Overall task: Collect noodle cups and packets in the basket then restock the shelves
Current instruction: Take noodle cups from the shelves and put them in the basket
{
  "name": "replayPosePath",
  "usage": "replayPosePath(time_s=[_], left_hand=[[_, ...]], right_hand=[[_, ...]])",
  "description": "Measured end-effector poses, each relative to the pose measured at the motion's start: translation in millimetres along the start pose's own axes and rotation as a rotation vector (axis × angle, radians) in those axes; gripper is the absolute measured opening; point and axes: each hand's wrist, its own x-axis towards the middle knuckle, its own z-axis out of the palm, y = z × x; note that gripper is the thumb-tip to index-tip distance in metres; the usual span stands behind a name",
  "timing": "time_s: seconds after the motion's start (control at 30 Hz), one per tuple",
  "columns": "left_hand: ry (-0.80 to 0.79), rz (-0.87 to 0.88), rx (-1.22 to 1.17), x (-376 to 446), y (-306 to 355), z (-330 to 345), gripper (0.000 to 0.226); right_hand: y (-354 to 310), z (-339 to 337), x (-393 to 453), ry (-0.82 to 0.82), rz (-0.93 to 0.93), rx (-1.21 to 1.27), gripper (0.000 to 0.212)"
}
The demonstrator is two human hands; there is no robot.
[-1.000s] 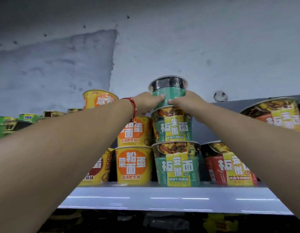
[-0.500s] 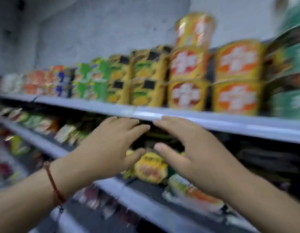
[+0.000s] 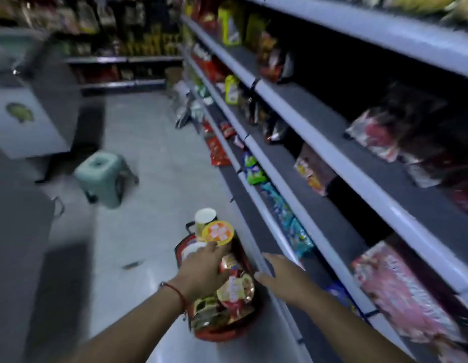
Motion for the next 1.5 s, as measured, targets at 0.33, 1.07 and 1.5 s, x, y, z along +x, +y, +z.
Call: replayPosePath(time_s=[0.33, 1.07, 1.5], left_hand=[[-0.431, -0.33, -0.307, 72.5, -108.8, 226.5, 0.062], [-0.289, -0.195, -1.188, 141.7, -93.6, 151.8, 0.1], [0.169, -0.024, -1.174, 82.1, -14.9, -130.2, 0.081]], right_hand=[[79.1, 182.6, 213.8, -0.252, 0.278, 0.15, 0.05], [89.6, 104.7, 271.1, -0.193, 0.541, 0.911, 0.032], [-44.9, -132.5, 117.9, -0.122, 0.178, 1.339, 0.047]])
